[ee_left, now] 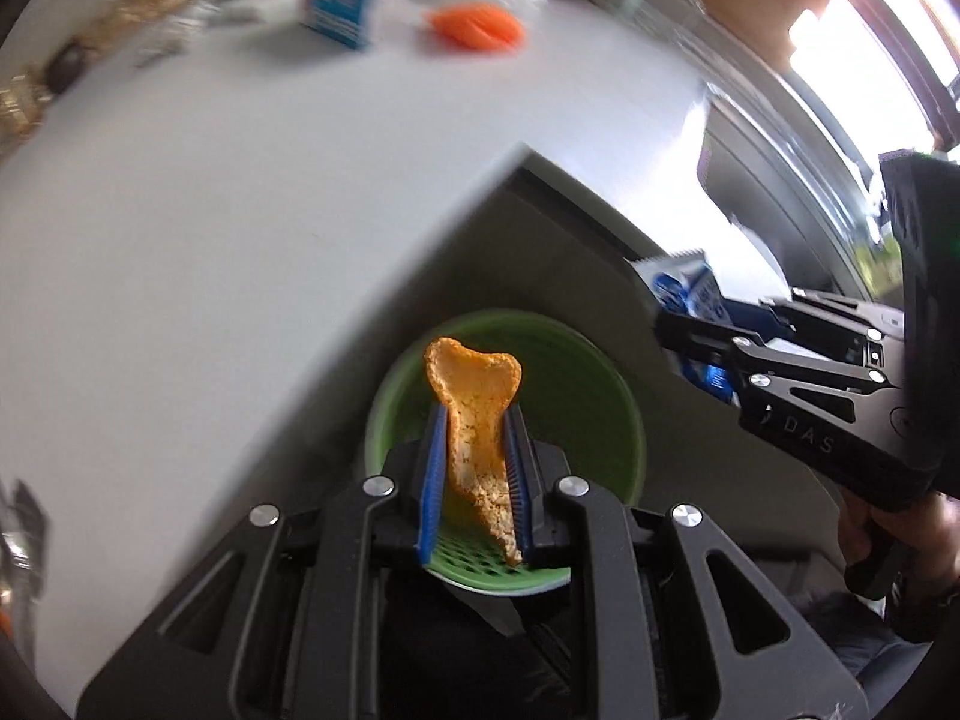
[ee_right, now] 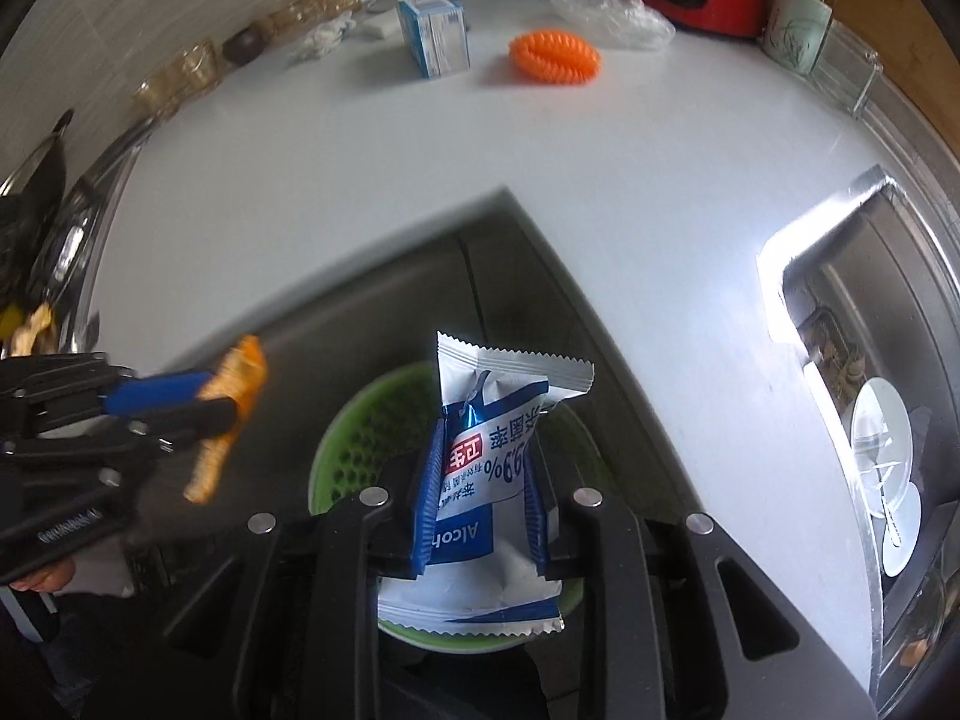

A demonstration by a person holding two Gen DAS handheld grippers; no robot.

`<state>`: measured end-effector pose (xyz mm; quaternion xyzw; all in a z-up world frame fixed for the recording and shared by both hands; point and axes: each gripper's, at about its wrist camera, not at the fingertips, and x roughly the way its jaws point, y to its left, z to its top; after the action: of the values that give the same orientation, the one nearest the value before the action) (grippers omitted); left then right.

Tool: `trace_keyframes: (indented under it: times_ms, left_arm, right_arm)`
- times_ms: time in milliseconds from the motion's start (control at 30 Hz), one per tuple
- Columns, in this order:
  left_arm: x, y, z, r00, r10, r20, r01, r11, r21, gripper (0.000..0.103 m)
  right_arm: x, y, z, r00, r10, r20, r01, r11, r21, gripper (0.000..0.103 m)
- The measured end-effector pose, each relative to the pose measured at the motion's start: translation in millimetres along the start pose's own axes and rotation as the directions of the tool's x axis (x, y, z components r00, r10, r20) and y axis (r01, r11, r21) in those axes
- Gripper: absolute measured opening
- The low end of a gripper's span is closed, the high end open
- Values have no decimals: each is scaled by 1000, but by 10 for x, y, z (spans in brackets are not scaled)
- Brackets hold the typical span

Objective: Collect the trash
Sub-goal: 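Drop the orange peel from the left tool while the right tool drops the wrapper into the basket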

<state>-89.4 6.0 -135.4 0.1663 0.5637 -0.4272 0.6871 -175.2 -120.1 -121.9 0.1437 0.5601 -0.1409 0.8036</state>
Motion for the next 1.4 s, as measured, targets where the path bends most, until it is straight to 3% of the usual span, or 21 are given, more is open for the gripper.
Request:
trace_keyframes:
  times_ms: [133, 333, 400, 533, 633, 767, 867, 1033, 1100, 1167, 1400]
  left_arm:
    - [256, -313, -87, 997, 0, -73, 2, 1000, 19, 19]
    - [366, -529, -127, 995, 0, -98, -3, 1000, -27, 23]
    - [372, -562, -137, 995, 4, -95, -8, 999, -44, 27]
    - [352, -603, -147, 996, 19, -84, -25, 997, -67, 47]
    - [316, -608, -133, 997, 39, -65, -44, 995, -85, 56]
    - [171, -471, -104, 997, 82, -14, -83, 986, -143, 71]
    - [28, -320, -93, 992, 123, 22, -117, 975, -189, 73]
    - [-152, -118, -63, 962, 268, 58, -249, 943, -222, 79]
    - [-190, -35, -46, 959, 277, 59, -256, 938, -234, 79]
    - [-234, 61, -49, 959, 277, 59, -255, 933, -254, 80]
    - [-292, 250, -41, 961, 269, 59, -241, 927, -288, 80]
  right_arm:
    - [-22, -152, -157, 1000, 24, -15, -25, 1000, -18, 25]
    - [-57, -289, -268, 999, 48, -24, -49, 997, -56, 26]
    - [-72, -323, -298, 998, 56, -24, -57, 996, -68, 27]
    - [-86, -355, -329, 997, 74, -28, -76, 993, -91, 28]
    - [-76, -347, -345, 995, 95, -37, -99, 989, -113, 29]
    - [-52, -298, -371, 991, 124, -56, -131, 981, -146, 31]
    - [-13, -235, -389, 987, 141, -76, -152, 973, -176, 33]
    - [91, -126, -398, 981, 156, -116, -177, 965, -194, 38]
    - [126, -83, -385, 979, 157, -128, -180, 965, -192, 50]
    - [131, -63, -380, 980, 155, -127, -177, 965, -192, 56]
    - [121, -54, -274, 982, 153, -112, -171, 971, -167, 62]
